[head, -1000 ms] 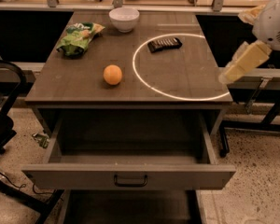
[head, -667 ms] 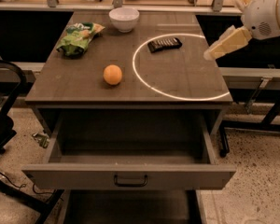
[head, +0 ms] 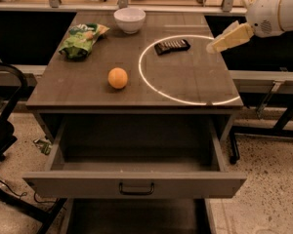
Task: Move rxbar chocolate near orange
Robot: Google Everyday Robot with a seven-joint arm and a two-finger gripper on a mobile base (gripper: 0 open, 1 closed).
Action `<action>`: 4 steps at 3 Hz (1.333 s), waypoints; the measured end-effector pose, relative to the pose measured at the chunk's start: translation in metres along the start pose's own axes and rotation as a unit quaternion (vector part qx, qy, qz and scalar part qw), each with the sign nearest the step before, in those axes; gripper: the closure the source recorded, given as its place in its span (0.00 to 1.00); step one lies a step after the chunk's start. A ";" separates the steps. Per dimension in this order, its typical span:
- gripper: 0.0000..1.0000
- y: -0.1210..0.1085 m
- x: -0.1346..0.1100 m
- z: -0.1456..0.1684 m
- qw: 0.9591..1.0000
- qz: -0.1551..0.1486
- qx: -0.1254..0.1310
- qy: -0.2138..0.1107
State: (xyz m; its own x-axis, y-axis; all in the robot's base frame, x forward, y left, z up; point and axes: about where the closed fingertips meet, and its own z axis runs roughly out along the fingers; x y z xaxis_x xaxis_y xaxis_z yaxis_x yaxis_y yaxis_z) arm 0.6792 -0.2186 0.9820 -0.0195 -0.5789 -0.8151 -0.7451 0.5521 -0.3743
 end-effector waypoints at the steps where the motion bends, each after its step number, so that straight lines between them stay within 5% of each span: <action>1: 0.00 -0.018 0.003 0.033 1.000 0.007 -0.013 -0.017; 4: 0.00 -0.044 0.040 0.176 0.995 0.059 -0.082 -0.004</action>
Offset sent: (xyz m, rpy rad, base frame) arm 0.1674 0.0212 -0.0549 0.1300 0.0888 0.0770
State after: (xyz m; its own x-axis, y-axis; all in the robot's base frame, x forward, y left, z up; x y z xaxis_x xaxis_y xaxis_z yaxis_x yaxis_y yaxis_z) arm 0.8285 -0.1602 0.8876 -0.1094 -0.5108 -0.8527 -0.8370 0.5101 -0.1982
